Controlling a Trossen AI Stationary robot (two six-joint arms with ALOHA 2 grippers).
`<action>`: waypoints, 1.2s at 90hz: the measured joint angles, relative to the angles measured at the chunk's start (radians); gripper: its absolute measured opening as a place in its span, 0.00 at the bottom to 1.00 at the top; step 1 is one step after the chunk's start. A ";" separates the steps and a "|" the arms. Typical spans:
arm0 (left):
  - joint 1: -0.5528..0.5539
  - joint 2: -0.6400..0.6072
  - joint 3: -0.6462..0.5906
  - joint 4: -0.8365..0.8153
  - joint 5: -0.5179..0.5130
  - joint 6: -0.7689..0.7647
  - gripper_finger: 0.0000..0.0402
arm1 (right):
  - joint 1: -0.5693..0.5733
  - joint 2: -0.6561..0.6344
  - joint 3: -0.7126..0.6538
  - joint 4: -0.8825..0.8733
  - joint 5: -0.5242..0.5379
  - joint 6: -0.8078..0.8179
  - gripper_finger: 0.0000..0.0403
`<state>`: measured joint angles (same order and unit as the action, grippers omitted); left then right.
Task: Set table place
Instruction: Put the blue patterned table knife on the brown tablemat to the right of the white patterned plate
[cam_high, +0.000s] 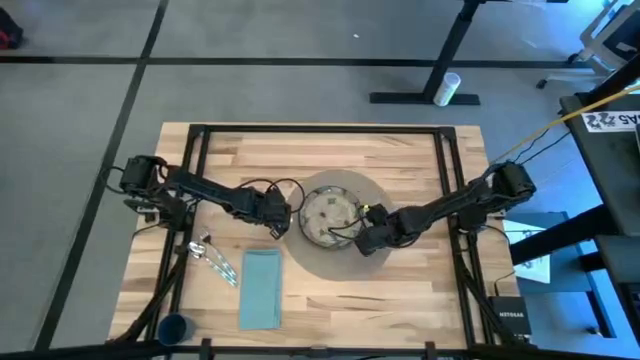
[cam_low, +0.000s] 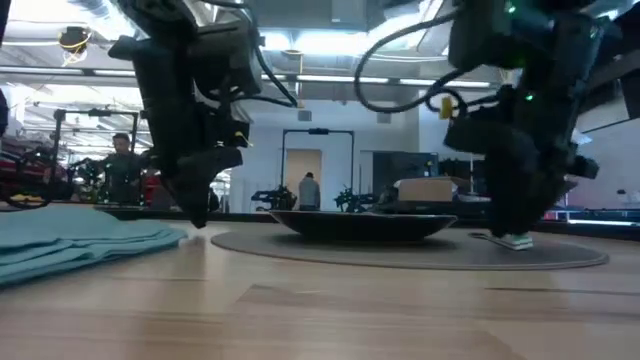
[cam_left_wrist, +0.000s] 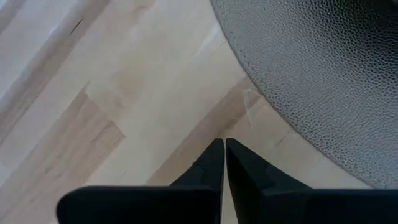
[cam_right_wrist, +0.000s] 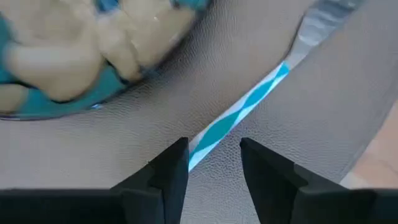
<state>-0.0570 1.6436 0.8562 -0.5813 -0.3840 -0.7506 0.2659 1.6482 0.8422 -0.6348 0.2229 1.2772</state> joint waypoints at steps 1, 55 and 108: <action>0.000 0.000 0.000 0.000 0.000 0.000 0.00 | 0.001 0.004 0.000 0.002 0.000 -0.001 0.33; 0.000 0.001 0.000 0.000 0.000 0.019 0.00 | 0.002 0.027 -0.001 0.032 0.071 -0.082 0.01; 0.000 0.001 0.000 -0.004 -0.001 0.018 0.00 | 0.002 0.032 0.059 0.015 0.070 -0.102 0.00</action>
<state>-0.0570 1.6447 0.8558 -0.5850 -0.3845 -0.7324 0.2676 1.6798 0.9013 -0.6199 0.2931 1.1748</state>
